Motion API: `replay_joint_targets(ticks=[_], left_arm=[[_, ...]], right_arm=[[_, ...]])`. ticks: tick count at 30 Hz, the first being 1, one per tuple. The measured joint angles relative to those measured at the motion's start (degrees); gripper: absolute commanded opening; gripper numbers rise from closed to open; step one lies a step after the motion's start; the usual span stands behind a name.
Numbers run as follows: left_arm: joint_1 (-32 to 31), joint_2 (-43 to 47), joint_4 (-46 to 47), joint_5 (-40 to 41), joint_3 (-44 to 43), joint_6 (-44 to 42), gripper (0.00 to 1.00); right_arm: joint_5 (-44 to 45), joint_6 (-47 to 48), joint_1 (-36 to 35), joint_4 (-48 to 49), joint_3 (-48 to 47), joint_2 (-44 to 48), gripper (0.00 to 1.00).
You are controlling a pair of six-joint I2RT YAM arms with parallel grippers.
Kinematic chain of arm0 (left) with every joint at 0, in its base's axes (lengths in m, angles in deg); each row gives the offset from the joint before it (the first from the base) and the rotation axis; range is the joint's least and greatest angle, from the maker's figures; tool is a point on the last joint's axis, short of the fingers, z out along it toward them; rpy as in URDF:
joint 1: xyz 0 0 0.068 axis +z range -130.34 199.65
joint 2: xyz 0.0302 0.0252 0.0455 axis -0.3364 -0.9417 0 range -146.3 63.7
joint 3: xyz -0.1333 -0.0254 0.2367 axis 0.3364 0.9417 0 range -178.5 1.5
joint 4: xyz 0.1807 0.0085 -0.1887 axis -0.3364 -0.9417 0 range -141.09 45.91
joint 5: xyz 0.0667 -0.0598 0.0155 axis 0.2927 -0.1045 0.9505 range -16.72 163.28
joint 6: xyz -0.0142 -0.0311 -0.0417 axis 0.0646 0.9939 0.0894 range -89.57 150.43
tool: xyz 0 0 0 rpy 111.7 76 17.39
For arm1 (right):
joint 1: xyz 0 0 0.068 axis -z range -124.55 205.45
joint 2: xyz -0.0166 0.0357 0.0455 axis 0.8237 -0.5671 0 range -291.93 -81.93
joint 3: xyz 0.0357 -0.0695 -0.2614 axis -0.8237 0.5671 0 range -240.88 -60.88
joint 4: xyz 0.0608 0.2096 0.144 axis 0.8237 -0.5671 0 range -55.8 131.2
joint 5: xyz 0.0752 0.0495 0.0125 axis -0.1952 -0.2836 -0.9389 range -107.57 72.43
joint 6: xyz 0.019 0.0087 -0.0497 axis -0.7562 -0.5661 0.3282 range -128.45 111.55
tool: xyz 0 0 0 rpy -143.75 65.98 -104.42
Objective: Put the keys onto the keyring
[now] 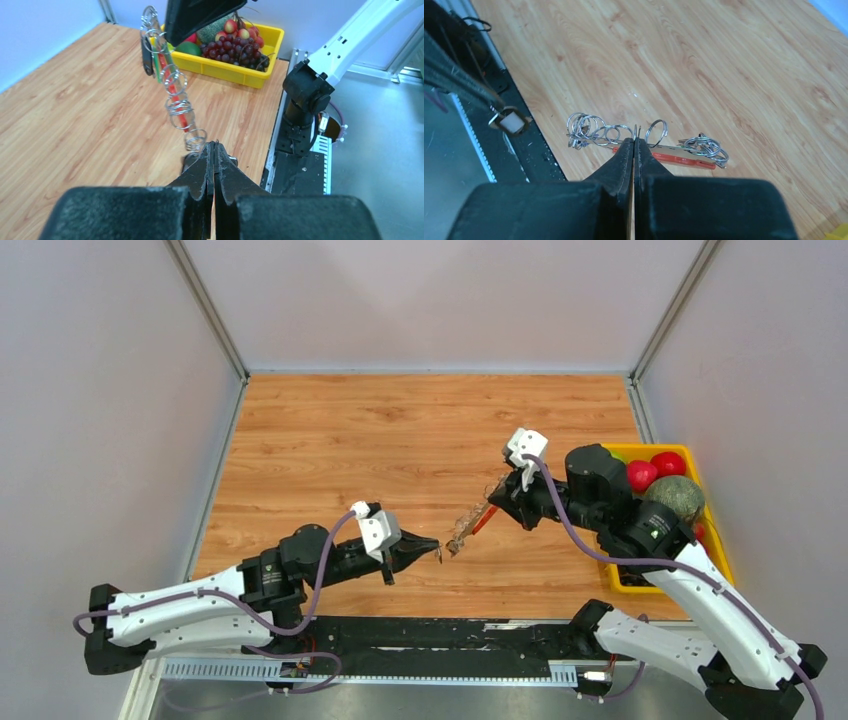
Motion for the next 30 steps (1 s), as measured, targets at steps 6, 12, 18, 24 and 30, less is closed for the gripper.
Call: replay_joint_targets(ticks=[6, 12, 18, 24, 30], left_arm=[[-0.1, 4.9, -3.8, 2.4, -0.2, 0.1, 0.0], [-0.1, 8.7, -6.0, 4.2, -0.5, 0.2, 0.0], [-0.1, 11.7, -5.9, 3.9, -0.5, 0.1, 0.0], [-0.1, 12.2, -4.9, 1.2, -0.5, 0.1, 0.0], [-0.1, 13.2, -3.3, -2.7, -0.5, 0.1, 0.0]], right_arm=[[-7.0, 2.4, -0.6, -1.6, -2.1, -1.6, 0.0], [-13.0, 4.0, -1.7, -2.7, -4.1, -3.7, 0.0], [-19.6, 5.9, -3.5, -3.3, -5.3, -6.3, 0.0], [-25.4, 7.0, -6.6, -3.2, -6.9, -8.7, 0.0], [-30.6, 7.9, -9.4, -2.8, -8.6, -11.0, 0.0]])
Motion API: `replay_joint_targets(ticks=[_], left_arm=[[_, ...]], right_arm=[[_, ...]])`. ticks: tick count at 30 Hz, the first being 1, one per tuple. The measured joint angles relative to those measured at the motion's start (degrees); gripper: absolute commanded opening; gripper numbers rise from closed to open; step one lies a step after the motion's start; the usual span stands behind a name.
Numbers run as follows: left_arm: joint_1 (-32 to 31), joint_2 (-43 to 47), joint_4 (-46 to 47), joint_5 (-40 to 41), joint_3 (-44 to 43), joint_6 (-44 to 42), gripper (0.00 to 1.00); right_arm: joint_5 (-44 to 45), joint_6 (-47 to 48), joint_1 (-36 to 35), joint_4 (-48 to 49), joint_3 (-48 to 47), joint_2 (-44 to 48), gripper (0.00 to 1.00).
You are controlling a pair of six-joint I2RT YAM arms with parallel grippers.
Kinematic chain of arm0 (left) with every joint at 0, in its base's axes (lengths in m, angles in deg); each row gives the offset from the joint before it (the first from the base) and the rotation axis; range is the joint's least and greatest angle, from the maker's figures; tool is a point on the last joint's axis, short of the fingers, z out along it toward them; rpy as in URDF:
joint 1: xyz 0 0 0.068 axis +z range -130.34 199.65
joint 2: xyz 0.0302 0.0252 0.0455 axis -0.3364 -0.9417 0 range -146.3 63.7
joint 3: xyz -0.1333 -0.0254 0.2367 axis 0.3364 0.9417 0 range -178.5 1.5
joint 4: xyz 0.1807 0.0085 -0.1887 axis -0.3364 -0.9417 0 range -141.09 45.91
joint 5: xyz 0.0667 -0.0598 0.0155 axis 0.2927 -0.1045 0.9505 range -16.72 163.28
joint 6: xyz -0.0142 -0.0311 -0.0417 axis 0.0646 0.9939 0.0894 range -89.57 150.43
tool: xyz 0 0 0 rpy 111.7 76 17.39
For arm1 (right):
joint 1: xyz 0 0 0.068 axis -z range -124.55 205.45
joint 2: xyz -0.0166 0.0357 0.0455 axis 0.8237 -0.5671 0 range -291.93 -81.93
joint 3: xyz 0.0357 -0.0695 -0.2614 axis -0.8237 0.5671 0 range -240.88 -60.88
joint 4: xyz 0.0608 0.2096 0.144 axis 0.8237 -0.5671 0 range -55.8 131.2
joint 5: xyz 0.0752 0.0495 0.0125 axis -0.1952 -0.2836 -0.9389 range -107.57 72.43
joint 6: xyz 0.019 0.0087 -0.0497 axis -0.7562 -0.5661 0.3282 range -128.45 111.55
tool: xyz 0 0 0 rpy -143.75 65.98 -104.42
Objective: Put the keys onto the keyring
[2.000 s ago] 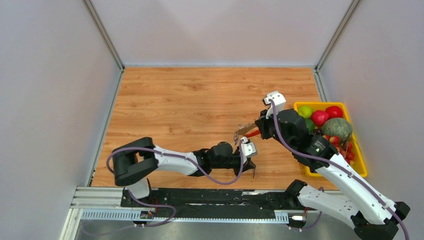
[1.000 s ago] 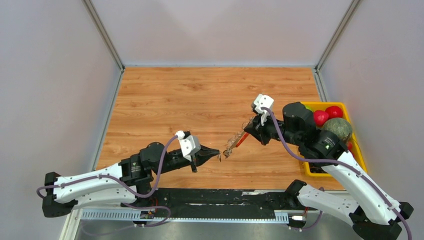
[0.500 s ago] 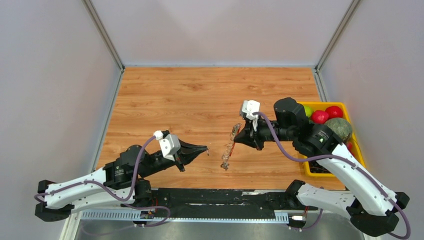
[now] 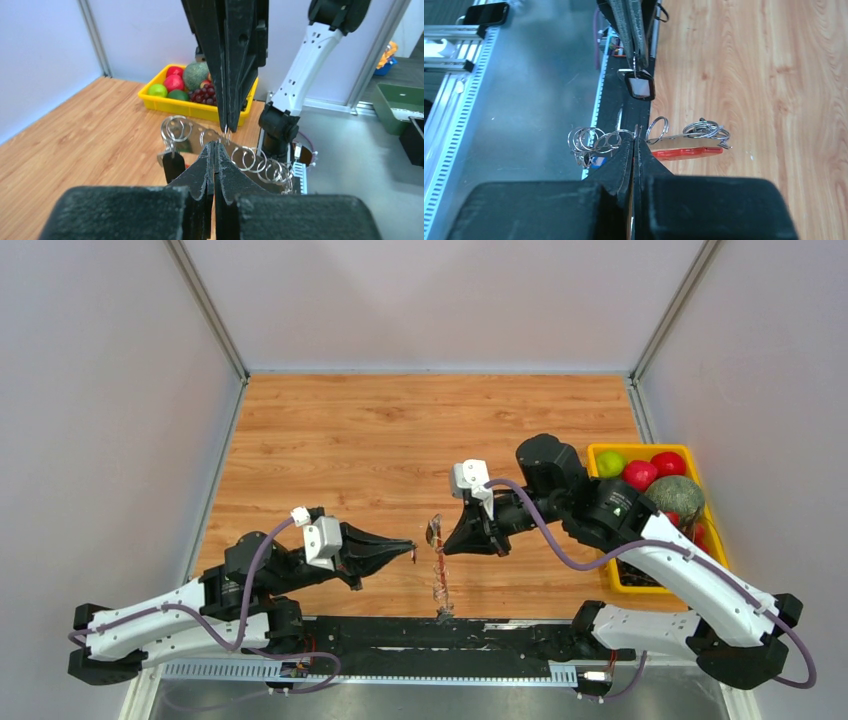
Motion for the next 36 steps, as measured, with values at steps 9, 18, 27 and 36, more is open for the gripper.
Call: replay_joint_targets(ticks=[9, 18, 27, 36], left_arm=[[0.0, 0.8, 1.9, -6.0, 0.0, -0.1, 0.0], [0.0, -0.2, 2.1, -11.2, 0.0, -0.1, 0.0], [0.0, -1.4, 1.7, -12.4, 0.0, -0.2, 0.0], [0.0, -0.6, 1.7, -12.4, 0.0, -0.2, 0.0]], right_arm=[[-5.6, 0.6, -2.1, 0.7, -0.9, -2.4, 0.0], [-7.6, 0.7, -2.7, 2.6, -3.0, -3.9, 0.0], [-8.4, 1.1, -3.6, 3.0, -3.7, -4.7, 0.0], [-8.3, 1.8, -4.0, 3.0, -3.7, -4.2, 0.0]])
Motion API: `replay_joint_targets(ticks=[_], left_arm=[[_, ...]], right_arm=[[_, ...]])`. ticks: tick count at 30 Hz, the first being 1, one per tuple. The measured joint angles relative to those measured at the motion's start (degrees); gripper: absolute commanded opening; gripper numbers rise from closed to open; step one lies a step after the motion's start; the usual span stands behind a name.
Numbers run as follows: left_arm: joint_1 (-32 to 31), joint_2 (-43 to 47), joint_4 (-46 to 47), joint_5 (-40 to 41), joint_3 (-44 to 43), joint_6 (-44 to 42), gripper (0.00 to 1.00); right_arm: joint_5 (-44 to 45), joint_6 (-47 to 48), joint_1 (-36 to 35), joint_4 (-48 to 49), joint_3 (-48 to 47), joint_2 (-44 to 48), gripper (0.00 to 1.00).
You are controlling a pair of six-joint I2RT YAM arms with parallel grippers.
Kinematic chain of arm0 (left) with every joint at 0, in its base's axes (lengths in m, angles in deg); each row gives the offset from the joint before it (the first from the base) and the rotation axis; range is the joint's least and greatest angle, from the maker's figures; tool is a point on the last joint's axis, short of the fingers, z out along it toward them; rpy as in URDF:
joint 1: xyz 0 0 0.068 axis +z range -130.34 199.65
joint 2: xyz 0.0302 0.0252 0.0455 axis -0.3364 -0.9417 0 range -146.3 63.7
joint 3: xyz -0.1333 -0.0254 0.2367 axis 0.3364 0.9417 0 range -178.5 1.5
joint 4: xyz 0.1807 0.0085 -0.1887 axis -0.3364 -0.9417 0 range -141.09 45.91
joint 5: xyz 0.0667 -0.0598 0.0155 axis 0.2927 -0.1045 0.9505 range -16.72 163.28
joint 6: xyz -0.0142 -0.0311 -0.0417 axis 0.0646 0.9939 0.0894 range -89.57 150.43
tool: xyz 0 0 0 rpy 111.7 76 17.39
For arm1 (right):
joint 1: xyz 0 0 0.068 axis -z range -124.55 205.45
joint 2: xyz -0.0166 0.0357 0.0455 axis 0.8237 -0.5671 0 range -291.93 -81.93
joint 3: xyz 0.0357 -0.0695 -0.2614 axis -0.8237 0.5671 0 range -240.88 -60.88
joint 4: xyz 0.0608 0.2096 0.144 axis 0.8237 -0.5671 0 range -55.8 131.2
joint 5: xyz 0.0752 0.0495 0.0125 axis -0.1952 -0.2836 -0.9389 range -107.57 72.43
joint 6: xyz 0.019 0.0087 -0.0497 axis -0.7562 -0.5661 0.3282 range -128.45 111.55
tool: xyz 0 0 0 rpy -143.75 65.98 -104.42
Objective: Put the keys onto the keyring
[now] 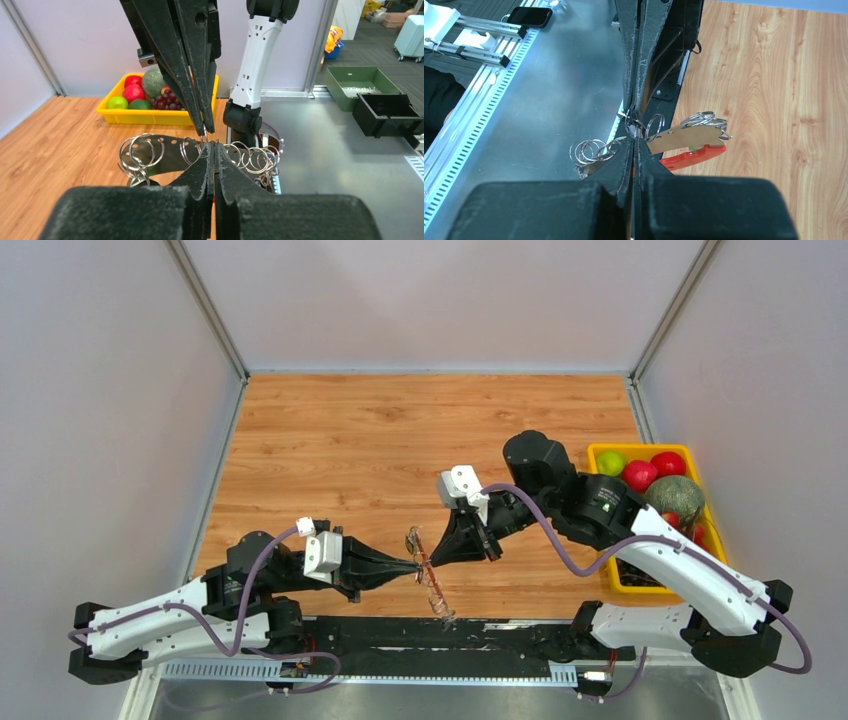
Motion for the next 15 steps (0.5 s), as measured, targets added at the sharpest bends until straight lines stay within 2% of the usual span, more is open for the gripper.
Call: replay_joint_targets(ticks=[15], left_arm=[[0.0, 0.0, 0.0, 1.7, 0.0, -0.3, 0.0]], right_arm=[[0.0, 1.7, -1.2, -1.5, 0.0, 1.9, 0.0]])
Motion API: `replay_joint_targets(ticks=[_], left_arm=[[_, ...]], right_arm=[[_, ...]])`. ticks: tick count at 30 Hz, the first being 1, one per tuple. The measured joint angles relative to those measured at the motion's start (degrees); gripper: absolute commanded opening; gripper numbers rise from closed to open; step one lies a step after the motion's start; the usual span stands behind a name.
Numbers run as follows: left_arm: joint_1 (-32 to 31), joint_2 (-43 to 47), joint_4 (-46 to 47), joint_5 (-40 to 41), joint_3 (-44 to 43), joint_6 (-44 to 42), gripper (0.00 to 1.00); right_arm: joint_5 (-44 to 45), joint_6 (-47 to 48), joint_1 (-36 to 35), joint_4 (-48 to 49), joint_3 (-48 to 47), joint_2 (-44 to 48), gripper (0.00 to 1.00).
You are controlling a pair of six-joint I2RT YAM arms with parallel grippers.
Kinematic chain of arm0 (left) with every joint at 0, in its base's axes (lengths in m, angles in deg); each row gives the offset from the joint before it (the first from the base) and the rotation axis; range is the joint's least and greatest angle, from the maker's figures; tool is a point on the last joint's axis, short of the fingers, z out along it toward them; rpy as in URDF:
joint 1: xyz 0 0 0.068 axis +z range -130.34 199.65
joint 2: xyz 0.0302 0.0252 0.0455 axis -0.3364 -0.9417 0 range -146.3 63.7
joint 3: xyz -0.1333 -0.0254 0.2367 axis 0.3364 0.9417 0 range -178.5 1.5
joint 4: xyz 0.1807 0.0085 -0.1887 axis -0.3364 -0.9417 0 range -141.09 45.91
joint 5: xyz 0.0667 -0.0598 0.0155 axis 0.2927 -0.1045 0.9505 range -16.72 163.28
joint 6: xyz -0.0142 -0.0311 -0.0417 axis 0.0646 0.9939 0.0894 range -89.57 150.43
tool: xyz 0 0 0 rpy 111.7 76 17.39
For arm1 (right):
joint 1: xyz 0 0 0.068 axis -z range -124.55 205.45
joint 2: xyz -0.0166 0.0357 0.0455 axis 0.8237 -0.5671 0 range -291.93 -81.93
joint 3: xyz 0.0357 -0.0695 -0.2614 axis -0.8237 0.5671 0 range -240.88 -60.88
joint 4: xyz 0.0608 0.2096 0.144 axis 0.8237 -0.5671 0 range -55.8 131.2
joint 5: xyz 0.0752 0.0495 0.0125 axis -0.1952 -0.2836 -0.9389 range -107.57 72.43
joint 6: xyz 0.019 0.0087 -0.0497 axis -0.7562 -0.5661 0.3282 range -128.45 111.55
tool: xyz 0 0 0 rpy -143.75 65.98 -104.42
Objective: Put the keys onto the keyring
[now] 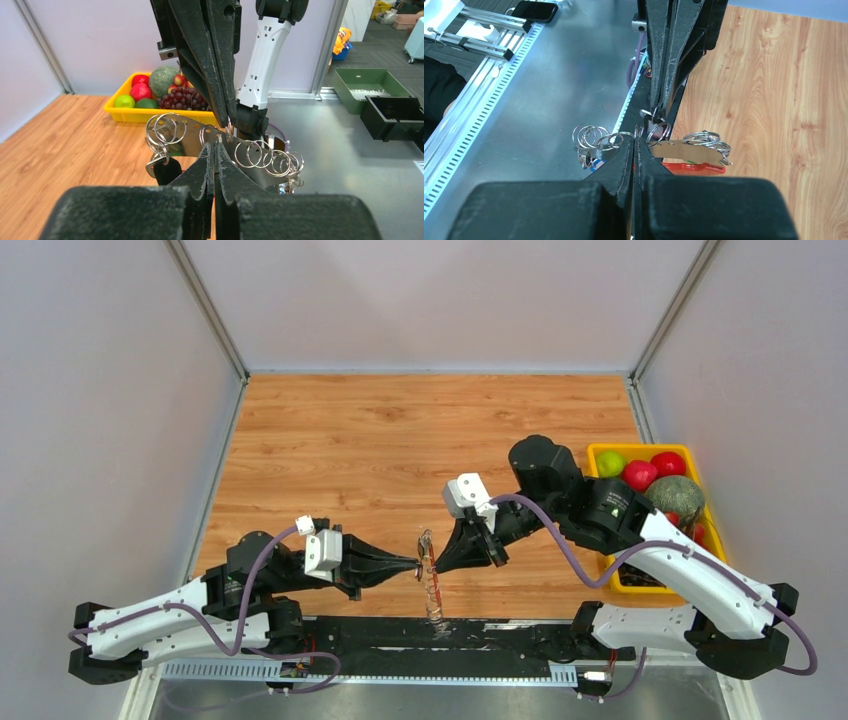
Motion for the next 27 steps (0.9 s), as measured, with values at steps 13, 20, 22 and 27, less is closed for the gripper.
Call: replay_joint_targets(ticks=[13, 20, 22, 27], left_arm=[[0.0, -0.5, 0.2, 0.0, 0.0, 0.0, 0.0], [0.0, -1.3, 0.2, -0.9, 0.0, 0.0, 0.0], [0.0, -1.3, 0.2, -1.2, 0.0, 0.0, 0.0], [0.0, -1.3, 0.2, -1.9, 0.0, 0.0, 0.0]], right_arm=[[0.5, 0.4, -1.1, -1.1, 0.0, -1.2, 0.0], [1.0, 0.4, -1.1, -1.1, 0.0, -2.4, 0.0], [1.2, 0.4, -1.1, -1.1, -0.1, -2.4, 0.0], [1.6, 0.3, -1.2, -1.0, -0.6, -2.4, 0.0]])
